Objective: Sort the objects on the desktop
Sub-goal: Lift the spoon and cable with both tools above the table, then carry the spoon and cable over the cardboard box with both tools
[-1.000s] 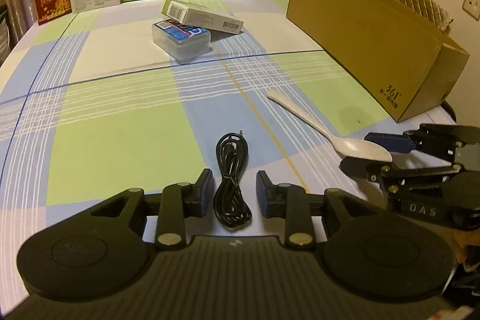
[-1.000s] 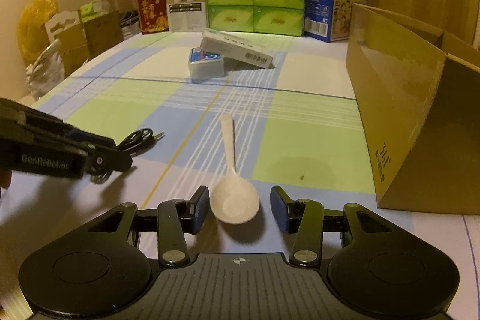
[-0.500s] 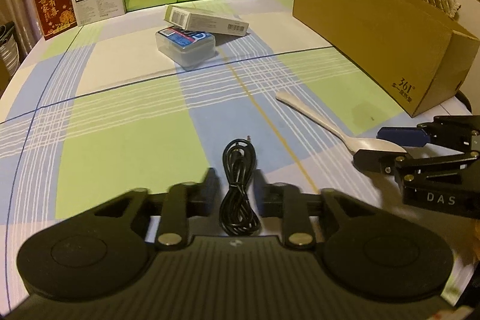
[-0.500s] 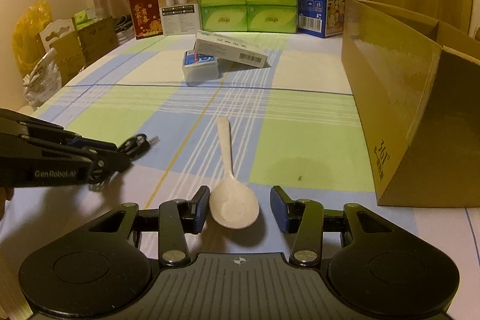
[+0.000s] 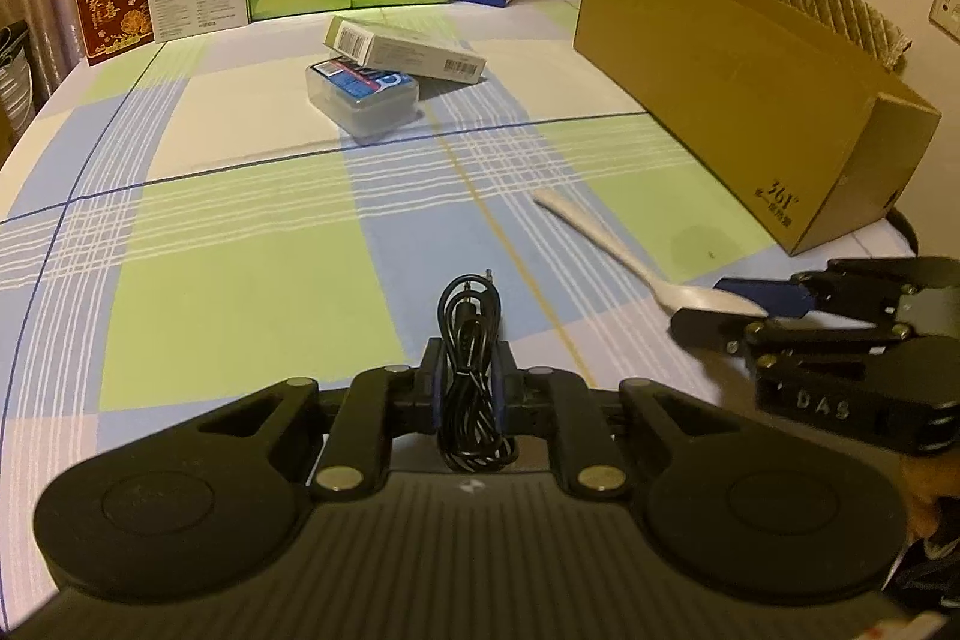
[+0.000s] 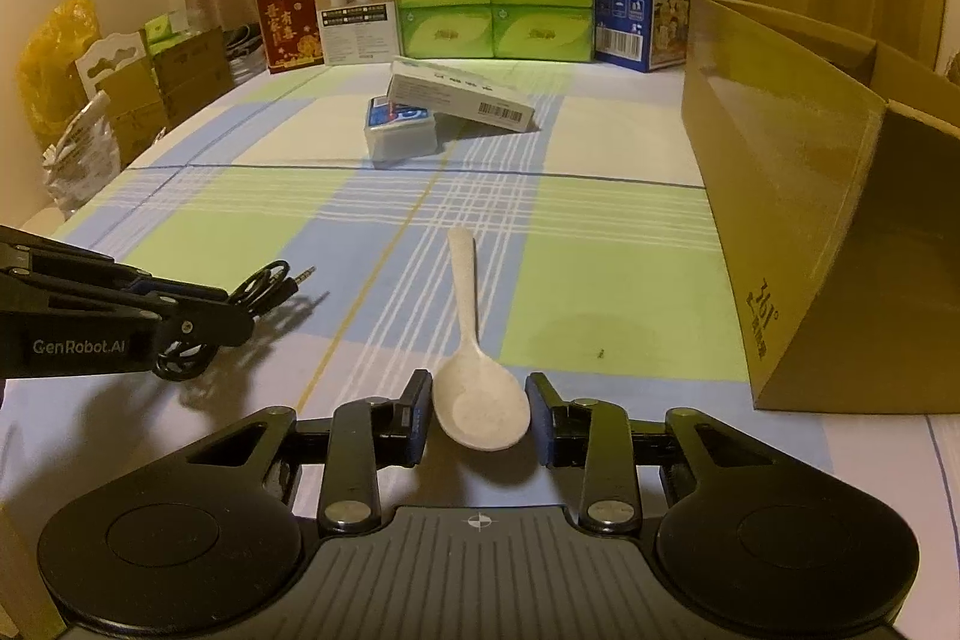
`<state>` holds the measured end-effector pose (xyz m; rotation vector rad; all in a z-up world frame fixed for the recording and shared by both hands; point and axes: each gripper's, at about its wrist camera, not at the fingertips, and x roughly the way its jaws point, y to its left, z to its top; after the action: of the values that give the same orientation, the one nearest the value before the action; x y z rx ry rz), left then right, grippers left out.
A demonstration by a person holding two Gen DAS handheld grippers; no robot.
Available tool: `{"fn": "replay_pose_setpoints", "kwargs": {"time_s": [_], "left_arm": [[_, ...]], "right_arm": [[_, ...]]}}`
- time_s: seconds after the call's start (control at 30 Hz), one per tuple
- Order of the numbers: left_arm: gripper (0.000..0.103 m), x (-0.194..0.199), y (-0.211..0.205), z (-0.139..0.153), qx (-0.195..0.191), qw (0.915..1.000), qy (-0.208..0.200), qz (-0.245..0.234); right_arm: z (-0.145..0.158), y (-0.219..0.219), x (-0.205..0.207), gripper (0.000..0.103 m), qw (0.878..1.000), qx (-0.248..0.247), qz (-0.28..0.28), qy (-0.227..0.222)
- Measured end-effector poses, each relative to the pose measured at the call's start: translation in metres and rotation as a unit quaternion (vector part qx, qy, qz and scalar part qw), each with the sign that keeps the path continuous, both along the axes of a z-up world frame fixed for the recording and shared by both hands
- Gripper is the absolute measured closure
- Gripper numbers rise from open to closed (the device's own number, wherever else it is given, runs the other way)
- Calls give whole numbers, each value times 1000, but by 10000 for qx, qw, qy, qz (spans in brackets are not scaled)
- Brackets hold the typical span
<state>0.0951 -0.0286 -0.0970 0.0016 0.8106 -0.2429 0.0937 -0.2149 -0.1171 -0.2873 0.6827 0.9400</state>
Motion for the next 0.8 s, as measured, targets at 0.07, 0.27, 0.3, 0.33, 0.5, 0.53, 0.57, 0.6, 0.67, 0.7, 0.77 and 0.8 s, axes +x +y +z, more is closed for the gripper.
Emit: {"fn": "replay_pose_setpoints", "kwargs": {"time_s": [0.07, 0.27, 0.3, 0.33, 0.5, 0.53, 0.57, 0.6, 0.67, 0.7, 0.77, 0.8], "left_arm": [[92, 0, -1, 1, -48, 10000, 1, -15], [92, -1, -4, 5, -88, 9999, -30, -37], [92, -1, -5, 6, -96, 9999, -42, -35], [92, -1, -5, 7, -101, 9999, -57, -30], [92, -2, -6, 12, -118, 9999, -116, -28], [92, -3, -6, 13, -122, 9998, -126, -20], [92, -3, -6, 13, -123, 9998, -134, -18], [92, -4, -6, 14, -122, 9998, -141, -21], [92, -5, -7, 16, -126, 9998, -169, -17], [92, -5, -7, 18, -130, 9997, -185, -14], [92, -5, -7, 22, -152, 9996, -225, 1], [92, -5, -7, 25, -171, 9995, -250, 13]], "right_arm": [[2, 0, 0, 72, 10000, 38, -15, -56], [11, 1, -4, 73, 9996, 191, 4, -213], [12, 1, -5, 73, 9995, 210, 13, -235], [14, 1, -6, 73, 9994, 225, 18, -255], [18, 1, -8, 73, 9990, 272, 42, -340], [19, 1, -9, 73, 9989, 289, 45, -361], [20, 0, -9, 73, 9987, 310, 43, -390], [22, 0, -10, 73, 9985, 333, 38, -431], [26, -1, -11, 73, 9979, 385, 44, -522], [28, -1, -11, 73, 9976, 406, 50, -552], [32, -2, -13, 73, 9972, 454, 58, -594], [33, -3, -14, 73, 9969, 477, 66, -619]]}}
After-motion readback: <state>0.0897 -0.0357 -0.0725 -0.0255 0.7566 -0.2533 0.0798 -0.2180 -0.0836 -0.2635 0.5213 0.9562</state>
